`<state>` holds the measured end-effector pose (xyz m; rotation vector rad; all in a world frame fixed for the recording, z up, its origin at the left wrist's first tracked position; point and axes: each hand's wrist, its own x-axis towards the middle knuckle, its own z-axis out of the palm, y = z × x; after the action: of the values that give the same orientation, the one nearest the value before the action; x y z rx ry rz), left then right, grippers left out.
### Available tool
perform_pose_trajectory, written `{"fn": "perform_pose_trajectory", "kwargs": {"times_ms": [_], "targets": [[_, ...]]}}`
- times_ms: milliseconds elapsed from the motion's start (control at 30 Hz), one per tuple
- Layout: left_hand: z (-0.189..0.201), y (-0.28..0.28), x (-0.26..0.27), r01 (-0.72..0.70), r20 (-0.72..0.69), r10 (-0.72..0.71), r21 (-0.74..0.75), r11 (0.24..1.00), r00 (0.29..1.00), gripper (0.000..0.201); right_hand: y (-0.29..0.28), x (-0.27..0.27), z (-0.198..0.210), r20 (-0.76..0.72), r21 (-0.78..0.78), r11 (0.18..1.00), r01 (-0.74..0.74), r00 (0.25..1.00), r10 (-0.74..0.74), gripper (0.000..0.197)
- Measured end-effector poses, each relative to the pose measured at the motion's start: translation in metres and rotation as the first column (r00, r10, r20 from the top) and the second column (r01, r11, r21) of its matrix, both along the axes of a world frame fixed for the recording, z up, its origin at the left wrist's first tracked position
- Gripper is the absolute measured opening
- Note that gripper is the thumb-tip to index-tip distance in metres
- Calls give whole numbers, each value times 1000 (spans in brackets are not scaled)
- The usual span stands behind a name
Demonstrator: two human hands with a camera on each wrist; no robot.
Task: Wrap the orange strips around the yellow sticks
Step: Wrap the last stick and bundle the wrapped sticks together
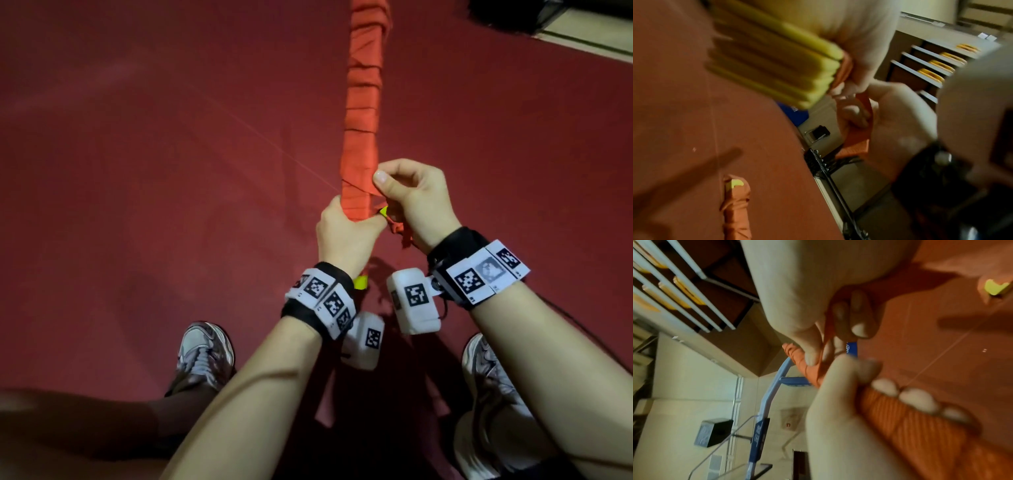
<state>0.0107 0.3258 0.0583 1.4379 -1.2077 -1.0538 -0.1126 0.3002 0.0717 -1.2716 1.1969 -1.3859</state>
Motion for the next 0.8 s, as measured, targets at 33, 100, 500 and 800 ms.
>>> {"fn": "perform_pose_trajectory", "kwargs": {"times_ms": [33,100,500,800], "targets": [[1,1,1,21,-122,-19,19,1000,992,17,1,-2,-1,43,39,998,-46,998,45,5],[0,3,2,112,-303,-92,47,993,948,12,3,-5,-5,120,96,982,-164,981,152,4],[11,3,13,665,-527,-532,87,742,663,25,1,-23,-15,159,48,942,-333,933,322,42],[-28,-20,5,385,85,-405,184,904,910,89,0,-4,-31,-204,107,989,99,976,-76,43]]}}
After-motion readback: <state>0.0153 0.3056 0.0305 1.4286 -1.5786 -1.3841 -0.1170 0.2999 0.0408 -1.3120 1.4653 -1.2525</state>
